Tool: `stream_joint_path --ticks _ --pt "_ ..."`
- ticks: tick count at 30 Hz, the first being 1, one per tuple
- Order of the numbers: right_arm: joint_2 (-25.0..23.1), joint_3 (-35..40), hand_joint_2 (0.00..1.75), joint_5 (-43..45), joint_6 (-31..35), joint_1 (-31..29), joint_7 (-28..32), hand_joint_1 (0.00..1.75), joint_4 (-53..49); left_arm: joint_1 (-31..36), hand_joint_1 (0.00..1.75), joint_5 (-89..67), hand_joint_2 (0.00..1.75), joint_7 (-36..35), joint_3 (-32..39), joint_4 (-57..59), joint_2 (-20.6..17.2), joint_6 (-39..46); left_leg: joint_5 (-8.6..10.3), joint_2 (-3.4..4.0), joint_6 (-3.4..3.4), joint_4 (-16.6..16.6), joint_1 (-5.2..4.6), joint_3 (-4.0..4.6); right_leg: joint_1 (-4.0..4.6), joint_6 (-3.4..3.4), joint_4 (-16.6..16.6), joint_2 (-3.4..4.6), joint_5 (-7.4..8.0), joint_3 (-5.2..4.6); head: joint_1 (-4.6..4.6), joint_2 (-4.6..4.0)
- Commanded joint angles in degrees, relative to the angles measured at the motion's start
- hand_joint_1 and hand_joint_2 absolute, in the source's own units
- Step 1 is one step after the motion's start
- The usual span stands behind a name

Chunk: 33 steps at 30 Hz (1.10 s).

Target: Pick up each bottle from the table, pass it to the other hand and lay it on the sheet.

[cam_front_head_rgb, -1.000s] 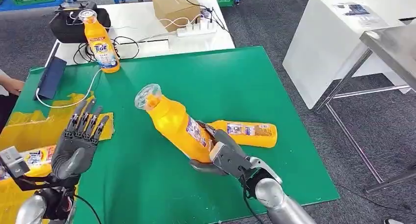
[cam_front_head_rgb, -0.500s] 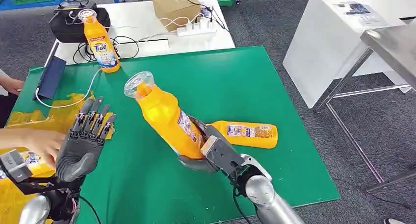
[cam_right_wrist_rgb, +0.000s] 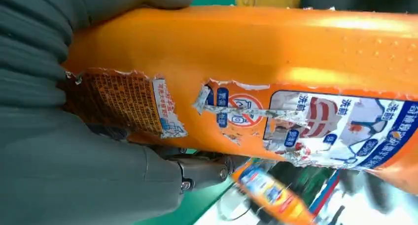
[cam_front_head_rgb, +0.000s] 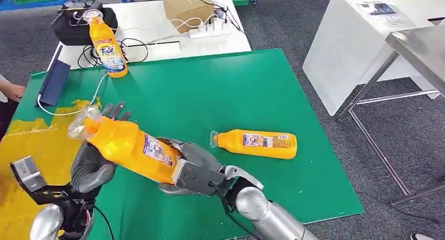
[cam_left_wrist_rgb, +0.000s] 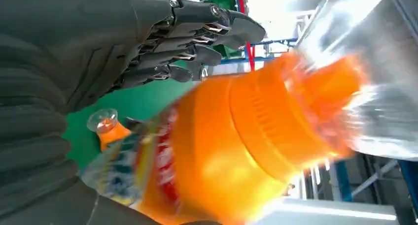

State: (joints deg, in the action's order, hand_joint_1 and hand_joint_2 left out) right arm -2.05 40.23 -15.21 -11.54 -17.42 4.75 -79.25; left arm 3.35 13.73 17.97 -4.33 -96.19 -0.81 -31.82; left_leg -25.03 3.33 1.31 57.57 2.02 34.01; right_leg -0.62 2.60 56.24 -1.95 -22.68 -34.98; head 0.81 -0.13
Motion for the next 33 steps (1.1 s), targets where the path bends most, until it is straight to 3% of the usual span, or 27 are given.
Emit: stream_joint_path --ticks 1,10,11,12,27,33 --pt "-2.1 14.0 1.75 -0.1 -0.5 -7.4 -2.4 1.75 3.3 2.2 0.00 -4.4 1.75 -0.2 -4.8 5.8 -1.7 0.1 -0.10 -0.33 -0.28 -0.1 -0.09 -0.38 -0.12 -0.14 0.0 0.28 -0.12 0.28 0.00 0.00" --pt "-1.6 18.6 1.75 2.2 -0.5 -10.1 -3.8 1.75 2.8 3.3 0.00 -11.7 1.75 2.0 -8.3 7.6 -4.3 1.6 -0.04 -0.29 -0.16 -0.1 -0.08 -0.18 -0.09 -0.09 0.0 0.15 -0.06 0.14 0.00 0.00" --pt "-1.4 18.5 1.75 2.3 -0.3 -9.9 -3.8 1.75 2.9 3.2 0.68 -12.4 1.75 2.3 -8.5 7.2 -4.6 1.9 -0.07 -0.37 -0.22 -0.1 -0.09 -0.30 -0.11 -0.12 0.0 0.19 -0.10 0.24 0.00 0.00" --pt "-1.2 18.4 1.75 2.4 -0.1 -9.8 -3.8 1.75 3.1 3.0 1.75 -12.7 1.75 2.7 -8.5 7.1 -4.6 2.0 -0.02 -0.30 -0.14 -0.1 -0.07 -0.15 -0.08 -0.07 0.0 0.07 -0.06 0.13 0.00 0.00" --pt "-1.1 18.2 1.75 2.4 0.8 -9.3 -3.7 1.75 5.1 3.0 1.75 -13.8 1.75 4.5 -8.4 6.8 -4.5 1.6 -0.01 -0.30 -0.13 -0.1 -0.06 -0.11 -0.07 -0.06 0.0 0.04 -0.04 0.10 0.00 0.00" --pt "1.2 15.8 1.75 -1.1 4.5 -7.8 -4.0 1.75 4.7 2.2 1.75 -19.9 1.75 5.9 -6.0 4.8 -5.1 7.4 -0.04 -0.41 -0.19 -0.1 -0.07 -0.24 -0.08 -0.07 0.0 0.04 -0.09 0.24 0.00 0.00"
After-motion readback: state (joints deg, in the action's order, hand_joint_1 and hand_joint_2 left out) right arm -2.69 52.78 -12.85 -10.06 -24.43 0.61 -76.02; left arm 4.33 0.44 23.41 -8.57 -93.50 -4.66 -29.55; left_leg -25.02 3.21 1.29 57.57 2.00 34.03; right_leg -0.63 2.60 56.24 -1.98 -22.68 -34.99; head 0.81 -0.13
